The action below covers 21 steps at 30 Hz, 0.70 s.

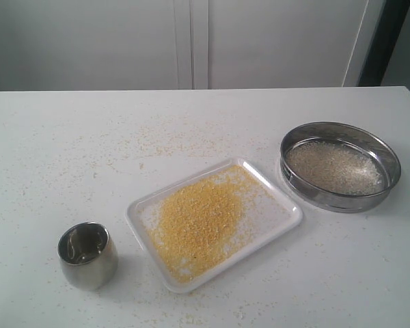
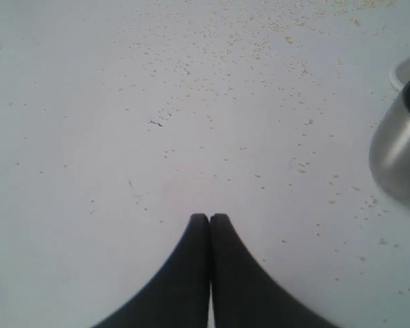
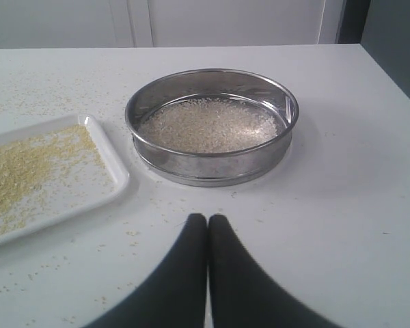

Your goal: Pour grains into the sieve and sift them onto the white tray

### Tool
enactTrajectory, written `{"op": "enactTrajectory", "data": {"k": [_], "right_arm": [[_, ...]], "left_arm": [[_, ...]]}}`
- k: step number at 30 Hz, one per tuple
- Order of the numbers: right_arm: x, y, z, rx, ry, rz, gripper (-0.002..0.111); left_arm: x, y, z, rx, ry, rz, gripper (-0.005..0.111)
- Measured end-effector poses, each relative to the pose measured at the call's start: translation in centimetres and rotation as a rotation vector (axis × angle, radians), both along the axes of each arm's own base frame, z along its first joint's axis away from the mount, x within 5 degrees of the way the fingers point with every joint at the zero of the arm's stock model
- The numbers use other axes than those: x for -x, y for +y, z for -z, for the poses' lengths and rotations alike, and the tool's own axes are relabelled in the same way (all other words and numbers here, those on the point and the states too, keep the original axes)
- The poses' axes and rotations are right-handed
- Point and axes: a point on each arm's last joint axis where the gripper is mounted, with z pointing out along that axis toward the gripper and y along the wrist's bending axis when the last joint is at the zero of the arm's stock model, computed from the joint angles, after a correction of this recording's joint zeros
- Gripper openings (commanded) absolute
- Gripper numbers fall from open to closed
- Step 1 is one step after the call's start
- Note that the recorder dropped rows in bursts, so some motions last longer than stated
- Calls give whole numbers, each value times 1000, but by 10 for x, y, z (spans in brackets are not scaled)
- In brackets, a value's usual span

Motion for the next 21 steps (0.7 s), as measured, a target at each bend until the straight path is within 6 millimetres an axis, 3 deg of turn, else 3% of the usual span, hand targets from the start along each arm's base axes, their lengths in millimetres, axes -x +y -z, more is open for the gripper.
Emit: {"op": "enactTrajectory", "data": {"k": [21], "right_arm": [[0, 0, 0, 0, 0, 0, 0]], "left_arm": [[0, 0, 0, -20, -1, 5, 0]]}}
